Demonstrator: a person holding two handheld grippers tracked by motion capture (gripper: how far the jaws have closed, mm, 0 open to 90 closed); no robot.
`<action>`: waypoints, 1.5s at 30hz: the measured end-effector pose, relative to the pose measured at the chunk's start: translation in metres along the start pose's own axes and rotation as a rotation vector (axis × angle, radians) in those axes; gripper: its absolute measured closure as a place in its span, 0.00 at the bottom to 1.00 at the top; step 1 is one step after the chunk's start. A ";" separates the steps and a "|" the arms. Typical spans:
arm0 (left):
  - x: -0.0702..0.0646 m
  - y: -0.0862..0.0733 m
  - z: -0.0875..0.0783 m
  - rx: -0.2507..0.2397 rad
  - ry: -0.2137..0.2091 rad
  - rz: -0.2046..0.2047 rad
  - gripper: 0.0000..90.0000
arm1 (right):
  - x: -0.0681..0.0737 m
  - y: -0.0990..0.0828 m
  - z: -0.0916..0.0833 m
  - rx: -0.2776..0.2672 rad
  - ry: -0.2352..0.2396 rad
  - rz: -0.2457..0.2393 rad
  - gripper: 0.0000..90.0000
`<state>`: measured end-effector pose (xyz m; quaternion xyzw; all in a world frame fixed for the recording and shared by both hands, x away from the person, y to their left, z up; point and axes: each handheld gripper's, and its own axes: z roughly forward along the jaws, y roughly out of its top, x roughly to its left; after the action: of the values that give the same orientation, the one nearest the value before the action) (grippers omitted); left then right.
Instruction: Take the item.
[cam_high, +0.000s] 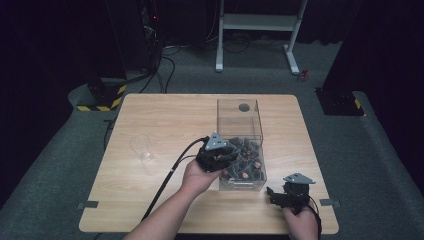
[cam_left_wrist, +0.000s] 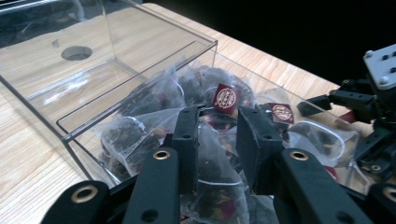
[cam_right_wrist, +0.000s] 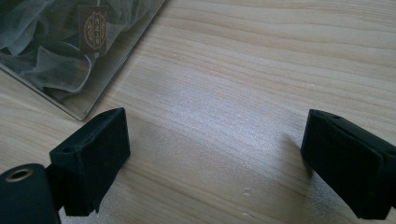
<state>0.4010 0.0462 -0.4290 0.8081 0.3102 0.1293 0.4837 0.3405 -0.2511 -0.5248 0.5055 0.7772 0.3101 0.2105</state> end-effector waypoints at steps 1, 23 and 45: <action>0.000 0.000 0.001 0.006 0.001 0.004 0.77 | 0.000 0.000 0.000 0.000 0.000 0.000 0.09; 0.001 -0.009 -0.001 -0.030 0.002 -0.014 1.00 | 0.000 0.000 0.000 -0.003 0.003 -0.008 0.09; 0.000 -0.003 -0.022 -0.104 -0.002 -0.030 1.00 | 0.000 0.000 0.000 -0.002 0.002 -0.006 0.09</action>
<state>0.3882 0.0628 -0.4209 0.7774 0.3146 0.1371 0.5271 0.3405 -0.2510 -0.5249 0.5025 0.7787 0.3107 0.2109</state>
